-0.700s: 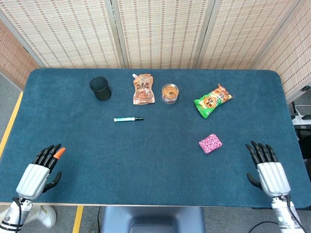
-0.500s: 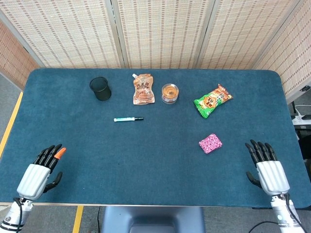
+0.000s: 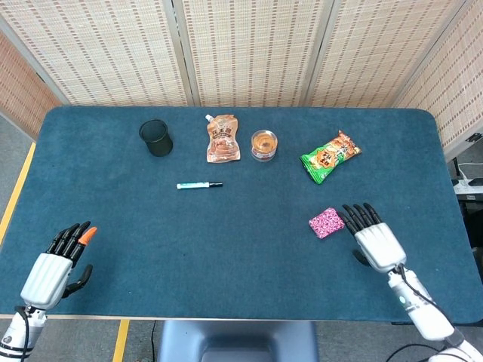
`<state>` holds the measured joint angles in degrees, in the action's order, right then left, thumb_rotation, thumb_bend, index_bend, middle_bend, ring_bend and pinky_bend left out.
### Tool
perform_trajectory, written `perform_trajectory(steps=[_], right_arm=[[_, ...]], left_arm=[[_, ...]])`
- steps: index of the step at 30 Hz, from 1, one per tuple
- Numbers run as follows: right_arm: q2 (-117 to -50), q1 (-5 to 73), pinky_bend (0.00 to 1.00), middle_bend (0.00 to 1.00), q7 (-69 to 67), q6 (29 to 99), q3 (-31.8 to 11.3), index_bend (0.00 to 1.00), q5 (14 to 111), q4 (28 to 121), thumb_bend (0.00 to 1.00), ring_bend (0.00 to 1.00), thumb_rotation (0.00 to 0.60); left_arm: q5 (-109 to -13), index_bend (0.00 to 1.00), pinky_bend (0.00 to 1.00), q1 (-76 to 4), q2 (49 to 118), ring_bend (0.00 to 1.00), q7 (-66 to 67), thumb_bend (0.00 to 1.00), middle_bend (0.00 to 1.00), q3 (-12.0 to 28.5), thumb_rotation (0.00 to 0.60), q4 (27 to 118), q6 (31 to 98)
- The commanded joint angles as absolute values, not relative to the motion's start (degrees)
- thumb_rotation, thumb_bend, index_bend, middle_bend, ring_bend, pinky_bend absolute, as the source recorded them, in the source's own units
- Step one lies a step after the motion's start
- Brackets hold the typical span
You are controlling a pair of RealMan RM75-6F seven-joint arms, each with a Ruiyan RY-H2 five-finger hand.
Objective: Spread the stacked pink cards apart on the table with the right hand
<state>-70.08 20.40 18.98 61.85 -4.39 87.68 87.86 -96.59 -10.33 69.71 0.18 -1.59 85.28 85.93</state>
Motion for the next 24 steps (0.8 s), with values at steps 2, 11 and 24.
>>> perform_trajectory(steps=[2, 11, 24], right_arm=[[-72.8, 26.9, 0.0, 0.09, 21.14, 54.51, -5.99, 0.05, 85.24, 82.11, 0.21, 0.0, 0.6], [-78.37, 31.64, 0.0, 0.11, 20.25, 48.03, -5.34, 0.07, 82.62, 74.12, 0.21, 0.0, 0.6], [-82.47, 33.84, 0.0, 0.19, 20.28, 48.63, -3.47, 0.16, 84.22, 67.86, 0.21, 0.0, 0.6]], left_arm=[[-96.36, 0.0, 0.13, -10.39, 69.73, 0.05, 0.21, 0.47, 0.0, -1.51, 0.6, 85.32, 85.77], [-95.68, 0.0, 0.13, -10.64, 69.73, 0.07, 0.46, 0.47, 0.0, -1.43, 0.6, 85.46, 84.86], [-95.3, 0.0, 0.13, -10.62, 69.88, 0.07, 0.36, 0.47, 0.0, -1.24, 0.6, 84.99, 84.9]])
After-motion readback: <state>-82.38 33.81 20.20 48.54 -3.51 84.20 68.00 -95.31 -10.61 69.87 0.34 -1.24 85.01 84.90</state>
